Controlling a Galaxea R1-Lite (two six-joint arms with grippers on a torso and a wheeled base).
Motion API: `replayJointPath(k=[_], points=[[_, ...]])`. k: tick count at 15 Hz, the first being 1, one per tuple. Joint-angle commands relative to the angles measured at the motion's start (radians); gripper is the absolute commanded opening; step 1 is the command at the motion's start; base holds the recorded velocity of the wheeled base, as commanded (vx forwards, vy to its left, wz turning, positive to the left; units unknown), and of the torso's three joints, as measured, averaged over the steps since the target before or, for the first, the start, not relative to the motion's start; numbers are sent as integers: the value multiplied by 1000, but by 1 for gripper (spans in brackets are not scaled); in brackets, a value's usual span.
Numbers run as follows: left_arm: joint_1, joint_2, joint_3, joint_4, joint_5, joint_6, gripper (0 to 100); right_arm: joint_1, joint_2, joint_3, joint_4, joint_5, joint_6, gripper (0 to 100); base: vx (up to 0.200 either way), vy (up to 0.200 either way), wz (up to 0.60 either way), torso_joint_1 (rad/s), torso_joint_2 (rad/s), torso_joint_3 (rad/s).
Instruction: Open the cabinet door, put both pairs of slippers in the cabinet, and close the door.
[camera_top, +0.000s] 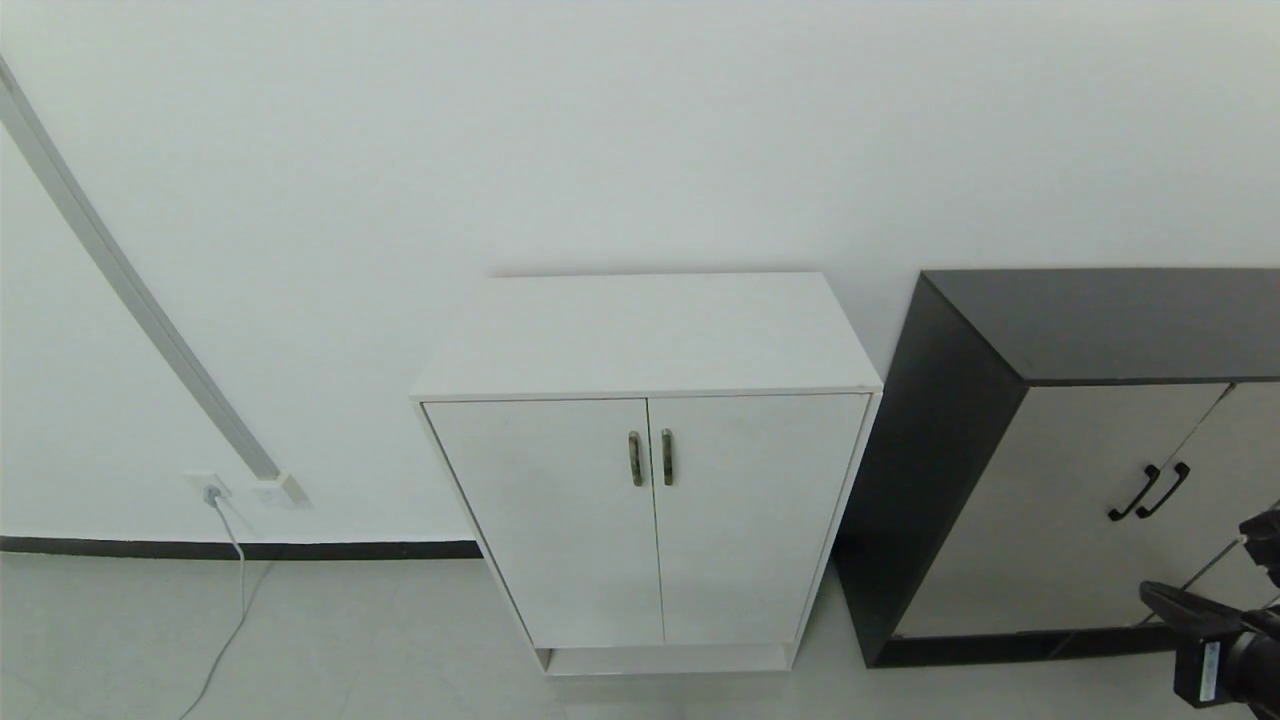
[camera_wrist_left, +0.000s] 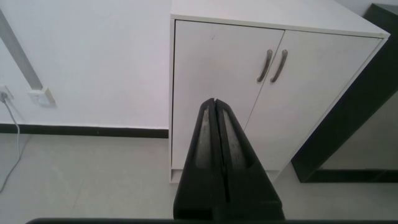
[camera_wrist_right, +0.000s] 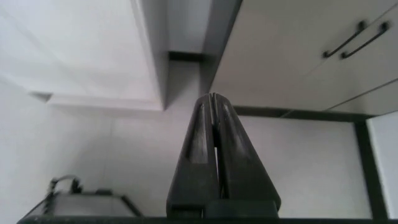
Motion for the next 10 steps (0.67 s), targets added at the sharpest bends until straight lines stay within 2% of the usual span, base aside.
replayJointPath(k=[1, 3, 10], points=[[0, 1, 0, 0, 0, 0, 0, 0, -67, 15, 54, 14, 1, 0, 0, 0, 0, 0, 0, 0], [0, 1, 0, 0, 0, 0, 0, 6, -148, 15, 151, 38, -7, 0, 0, 0, 0, 0, 0, 0], [-1, 1, 0, 0, 0, 1, 0, 16, -559, 15, 681, 195, -12, 0, 0, 0, 0, 0, 0, 0]])
